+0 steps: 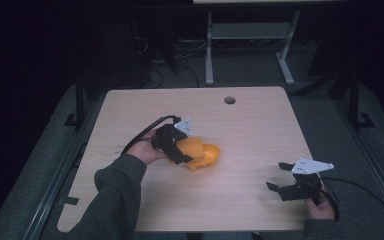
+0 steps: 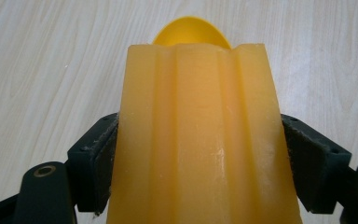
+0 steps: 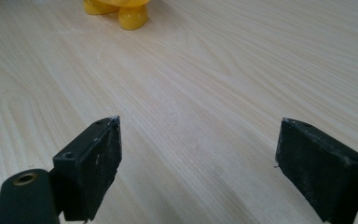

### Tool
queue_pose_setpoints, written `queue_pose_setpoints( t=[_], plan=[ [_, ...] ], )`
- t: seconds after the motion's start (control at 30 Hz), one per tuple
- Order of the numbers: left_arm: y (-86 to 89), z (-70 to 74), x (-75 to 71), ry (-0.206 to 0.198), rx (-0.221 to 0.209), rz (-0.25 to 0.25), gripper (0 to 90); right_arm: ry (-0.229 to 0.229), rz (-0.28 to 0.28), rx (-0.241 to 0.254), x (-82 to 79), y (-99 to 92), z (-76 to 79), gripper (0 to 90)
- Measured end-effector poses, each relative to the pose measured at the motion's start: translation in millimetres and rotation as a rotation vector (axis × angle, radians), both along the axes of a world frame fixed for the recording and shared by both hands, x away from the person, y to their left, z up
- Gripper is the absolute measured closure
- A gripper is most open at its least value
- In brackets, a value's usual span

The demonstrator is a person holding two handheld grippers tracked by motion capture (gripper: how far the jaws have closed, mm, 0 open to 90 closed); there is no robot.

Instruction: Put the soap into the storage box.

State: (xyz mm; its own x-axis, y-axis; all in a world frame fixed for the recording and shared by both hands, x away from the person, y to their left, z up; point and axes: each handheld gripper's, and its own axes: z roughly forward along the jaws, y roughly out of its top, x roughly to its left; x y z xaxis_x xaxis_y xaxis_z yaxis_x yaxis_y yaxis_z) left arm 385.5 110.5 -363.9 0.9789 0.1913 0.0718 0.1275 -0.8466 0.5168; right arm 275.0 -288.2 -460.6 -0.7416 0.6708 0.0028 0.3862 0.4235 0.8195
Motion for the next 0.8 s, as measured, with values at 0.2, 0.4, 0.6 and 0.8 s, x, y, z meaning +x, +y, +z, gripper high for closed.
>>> queue_pose_setpoints(
  t=[0.2, 0.4, 0.6, 0.8],
  plan=[
    [-9.3, -0.1, 2.3, 0.002, 0.004, -0.015, 20.7, 0.001, -0.001, 0.001, -0.4, 0.1, 0.3, 13.7],
    [-19.7, 1.5, 5.0, 0.0, -0.004, -0.031, 20.7, 0.0, 0.002, 0.002, -0.3, -0.6, 0.0, 13.7],
    [-25.5, -2.4, 7.8, 0.007, 0.002, -0.043, 20.7, -0.002, 0.003, 0.004, -0.1, -1.1, -0.2, 13.7],
    [-35.1, -8.7, 10.4, 0.016, 0.001, -0.055, 20.7, -0.003, 0.005, 0.002, 0.1, -0.6, -0.4, 13.7]
  ],
)
